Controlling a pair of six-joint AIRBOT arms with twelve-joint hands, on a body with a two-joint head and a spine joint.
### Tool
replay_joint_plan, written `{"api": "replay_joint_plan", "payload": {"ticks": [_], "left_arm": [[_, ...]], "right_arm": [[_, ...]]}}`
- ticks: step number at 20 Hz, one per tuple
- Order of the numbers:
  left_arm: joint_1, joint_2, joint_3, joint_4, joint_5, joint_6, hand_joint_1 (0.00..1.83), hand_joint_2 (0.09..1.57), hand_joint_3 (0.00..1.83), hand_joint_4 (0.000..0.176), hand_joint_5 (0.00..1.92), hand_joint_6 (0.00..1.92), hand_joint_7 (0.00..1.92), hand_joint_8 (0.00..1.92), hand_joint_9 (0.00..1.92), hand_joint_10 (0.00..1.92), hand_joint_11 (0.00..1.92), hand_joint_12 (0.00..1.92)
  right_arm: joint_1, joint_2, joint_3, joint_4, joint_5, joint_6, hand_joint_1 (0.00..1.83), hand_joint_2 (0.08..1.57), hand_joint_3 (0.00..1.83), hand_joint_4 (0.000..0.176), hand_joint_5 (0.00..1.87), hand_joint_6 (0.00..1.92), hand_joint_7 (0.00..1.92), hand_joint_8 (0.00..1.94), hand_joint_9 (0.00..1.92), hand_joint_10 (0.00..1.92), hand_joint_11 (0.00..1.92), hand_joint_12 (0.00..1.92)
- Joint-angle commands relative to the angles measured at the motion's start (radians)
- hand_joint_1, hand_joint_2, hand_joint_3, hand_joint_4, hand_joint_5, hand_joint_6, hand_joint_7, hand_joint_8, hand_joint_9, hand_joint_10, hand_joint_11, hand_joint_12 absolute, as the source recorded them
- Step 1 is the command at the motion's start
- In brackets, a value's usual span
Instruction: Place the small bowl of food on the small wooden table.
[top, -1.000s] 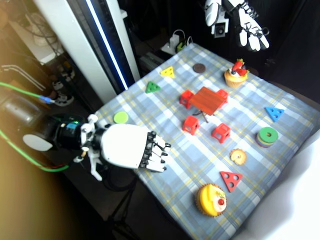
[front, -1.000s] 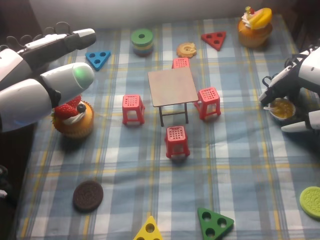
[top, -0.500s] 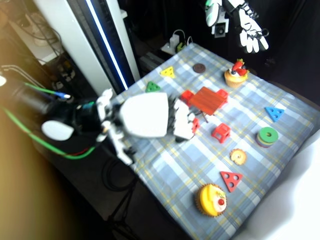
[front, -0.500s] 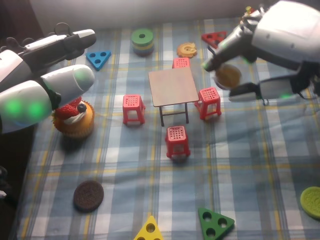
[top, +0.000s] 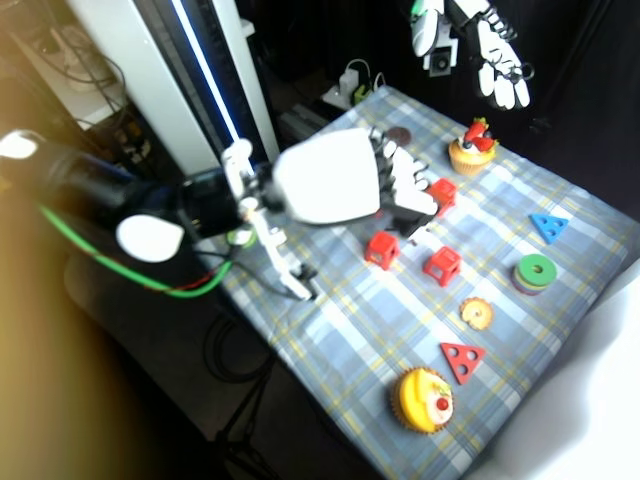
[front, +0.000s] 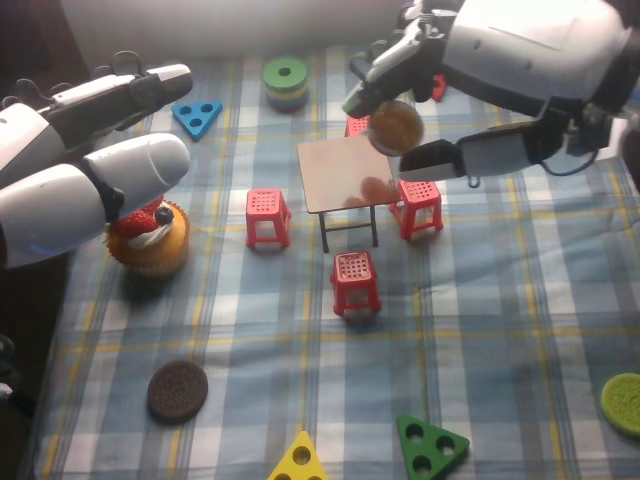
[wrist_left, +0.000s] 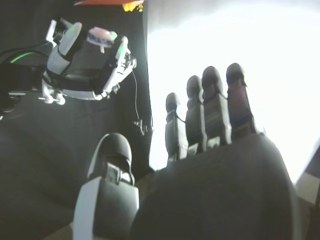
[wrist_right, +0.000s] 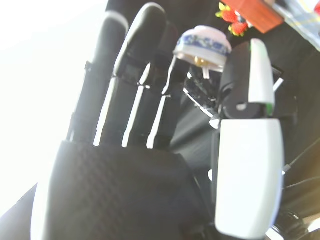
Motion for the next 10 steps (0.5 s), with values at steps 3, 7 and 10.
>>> {"api": "replay_joint_plan", "payload": {"ticks": [3,7,10], "left_arm": [[-0.015,-0.002,0.007,0.018,-0.110,-0.007,0.11,1.20,0.00,0.129,0.31,0.00,0.29,0.00,0.24,0.00,0.07,0.10],[-0.021,-0.006,0.009,0.021,-0.106,-0.007,0.13,1.21,0.00,0.132,0.32,0.00,0.31,0.00,0.27,0.00,0.00,0.38],[-0.023,-0.009,0.011,0.021,-0.103,-0.007,0.21,1.20,0.00,0.132,0.31,0.00,0.29,0.00,0.26,0.00,0.00,0.29]], "right_arm": [[0.018,-0.015,0.010,0.027,0.111,0.005,1.27,0.99,0.00,0.041,1.38,0.27,1.26,0.54,0.96,0.73,0.43,1.50],[0.018,-0.035,0.017,0.023,0.104,0.007,1.26,1.03,0.00,0.000,1.25,0.62,1.12,0.66,1.00,0.44,0.45,1.39],[0.019,-0.046,0.022,0.010,0.085,0.007,1.26,1.06,0.00,0.000,1.20,0.72,1.02,0.81,0.87,0.39,0.31,1.47]]}}
